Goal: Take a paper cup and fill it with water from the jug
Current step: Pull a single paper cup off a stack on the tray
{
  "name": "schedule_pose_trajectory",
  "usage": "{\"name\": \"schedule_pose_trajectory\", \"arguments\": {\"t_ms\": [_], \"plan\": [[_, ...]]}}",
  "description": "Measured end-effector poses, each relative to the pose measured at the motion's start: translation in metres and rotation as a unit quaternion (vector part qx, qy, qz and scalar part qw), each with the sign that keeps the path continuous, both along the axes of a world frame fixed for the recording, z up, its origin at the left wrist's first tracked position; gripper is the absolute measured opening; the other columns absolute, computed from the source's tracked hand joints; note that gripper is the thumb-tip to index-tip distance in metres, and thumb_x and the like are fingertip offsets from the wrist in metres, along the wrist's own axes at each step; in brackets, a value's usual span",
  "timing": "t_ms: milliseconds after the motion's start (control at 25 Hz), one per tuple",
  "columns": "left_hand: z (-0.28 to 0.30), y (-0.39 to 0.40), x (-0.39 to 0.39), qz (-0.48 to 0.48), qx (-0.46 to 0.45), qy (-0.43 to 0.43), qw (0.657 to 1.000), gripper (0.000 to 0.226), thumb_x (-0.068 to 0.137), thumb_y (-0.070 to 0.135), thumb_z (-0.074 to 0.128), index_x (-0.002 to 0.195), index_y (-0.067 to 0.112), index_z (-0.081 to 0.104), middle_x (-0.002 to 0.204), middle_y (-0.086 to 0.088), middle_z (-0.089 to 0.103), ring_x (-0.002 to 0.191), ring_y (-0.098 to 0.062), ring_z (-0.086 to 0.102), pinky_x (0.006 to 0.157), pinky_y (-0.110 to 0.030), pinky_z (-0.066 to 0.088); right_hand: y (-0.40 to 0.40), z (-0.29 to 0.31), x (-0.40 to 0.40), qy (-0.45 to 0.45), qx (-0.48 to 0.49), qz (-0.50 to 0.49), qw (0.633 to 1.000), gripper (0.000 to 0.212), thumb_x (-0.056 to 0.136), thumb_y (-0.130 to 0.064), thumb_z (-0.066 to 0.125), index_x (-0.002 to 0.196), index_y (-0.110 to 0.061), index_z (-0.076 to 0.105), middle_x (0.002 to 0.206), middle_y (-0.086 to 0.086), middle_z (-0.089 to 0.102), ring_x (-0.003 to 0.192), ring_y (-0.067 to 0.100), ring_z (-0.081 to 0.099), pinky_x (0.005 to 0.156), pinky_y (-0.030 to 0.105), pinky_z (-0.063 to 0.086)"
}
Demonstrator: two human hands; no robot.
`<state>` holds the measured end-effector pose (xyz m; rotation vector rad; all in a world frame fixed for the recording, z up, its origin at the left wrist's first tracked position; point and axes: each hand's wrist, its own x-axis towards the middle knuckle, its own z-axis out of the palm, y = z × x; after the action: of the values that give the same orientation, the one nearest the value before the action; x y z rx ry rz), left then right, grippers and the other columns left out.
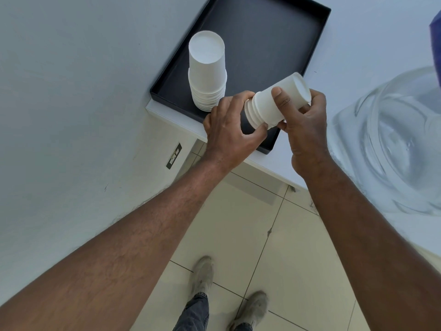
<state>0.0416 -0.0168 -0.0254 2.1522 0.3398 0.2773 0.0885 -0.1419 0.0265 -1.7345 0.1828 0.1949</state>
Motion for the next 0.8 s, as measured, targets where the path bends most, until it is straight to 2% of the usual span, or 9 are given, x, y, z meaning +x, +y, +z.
{"name": "schedule_pose_trajectory", "arguments": {"t_ms": [80, 160, 280, 360, 560, 680, 800], "plan": [[-0.002, 0.002, -0.002, -0.029, -0.035, -0.034, 0.998, 0.066, 0.082, 0.041, 0.074, 0.141, 0.022, 0.049, 0.130, 0.007, 0.058, 0.121, -0.015, 0.054, 0.107, -0.045, 0.045, 0.001, 0.002, -0.001, 0.016, 0.006, 0.004, 1.000, 0.058, 0.097, -0.040, 0.075, 0.142, -0.016, 0.047, 0.123, -0.002, 0.063, 0.117, 0.018, 0.067, 0.092, 0.035, 0.066], [-0.002, 0.004, -0.004, -0.055, -0.079, -0.048, 0.994, 0.068, 0.084, 0.033, 0.077, 0.142, 0.015, 0.046, 0.128, 0.003, 0.059, 0.116, -0.015, 0.058, 0.095, -0.042, 0.055, 0.001, 0.002, -0.002, 0.026, 0.013, 0.005, 1.000, 0.052, 0.100, -0.039, 0.070, 0.142, -0.017, 0.048, 0.124, -0.001, 0.062, 0.119, 0.020, 0.066, 0.085, 0.029, 0.065], [0.003, 0.004, -0.006, -0.065, -0.118, -0.045, 0.990, 0.066, 0.081, 0.024, 0.079, 0.137, 0.015, 0.044, 0.119, 0.000, 0.059, 0.103, -0.018, 0.063, 0.079, -0.038, 0.060, 0.006, 0.002, -0.004, 0.038, 0.025, -0.001, 0.999, 0.053, 0.097, -0.040, 0.069, 0.141, -0.017, 0.048, 0.124, 0.000, 0.061, 0.114, 0.017, 0.065, 0.082, 0.028, 0.064], [0.006, 0.003, -0.007, -0.056, -0.128, -0.047, 0.989, 0.062, 0.079, 0.020, 0.077, 0.132, 0.016, 0.044, 0.112, 0.001, 0.059, 0.096, -0.018, 0.063, 0.074, -0.039, 0.060, 0.012, 0.004, -0.007, 0.049, 0.041, -0.018, 0.998, 0.059, 0.093, -0.044, 0.073, 0.140, -0.018, 0.049, 0.122, -0.001, 0.062, 0.111, 0.015, 0.066, 0.085, 0.031, 0.064], [0.007, 0.004, -0.007, -0.040, -0.152, -0.046, 0.987, 0.052, 0.084, 0.017, 0.075, 0.127, 0.014, 0.045, 0.106, 0.002, 0.059, 0.088, -0.013, 0.062, 0.071, -0.035, 0.059, 0.015, 0.004, -0.008, 0.065, 0.051, -0.030, 0.996, 0.058, 0.095, -0.041, 0.076, 0.141, -0.019, 0.048, 0.124, 0.000, 0.063, 0.122, 0.022, 0.067, 0.097, 0.044, 0.065], [0.005, 0.006, -0.009, -0.041, -0.133, -0.037, 0.990, 0.060, 0.082, 0.022, 0.078, 0.133, 0.015, 0.045, 0.115, 0.002, 0.060, 0.096, -0.014, 0.063, 0.077, -0.034, 0.060, 0.011, 0.005, -0.006, 0.057, 0.048, -0.035, 0.997, 0.059, 0.095, -0.038, 0.077, 0.142, -0.018, 0.047, 0.121, -0.001, 0.061, 0.118, 0.021, 0.066, 0.094, 0.039, 0.065], [0.004, 0.006, -0.004, -0.064, -0.082, -0.006, 0.995, 0.071, 0.080, 0.028, 0.082, 0.142, 0.017, 0.047, 0.127, 0.003, 0.059, 0.109, -0.014, 0.059, 0.088, -0.032, 0.057, 0.009, 0.006, -0.007, 0.009, 0.028, -0.015, 0.999, 0.065, 0.086, -0.040, 0.082, 0.137, -0.017, 0.051, 0.119, -0.001, 0.062, 0.107, 0.015, 0.066, 0.085, 0.032, 0.064]]}}
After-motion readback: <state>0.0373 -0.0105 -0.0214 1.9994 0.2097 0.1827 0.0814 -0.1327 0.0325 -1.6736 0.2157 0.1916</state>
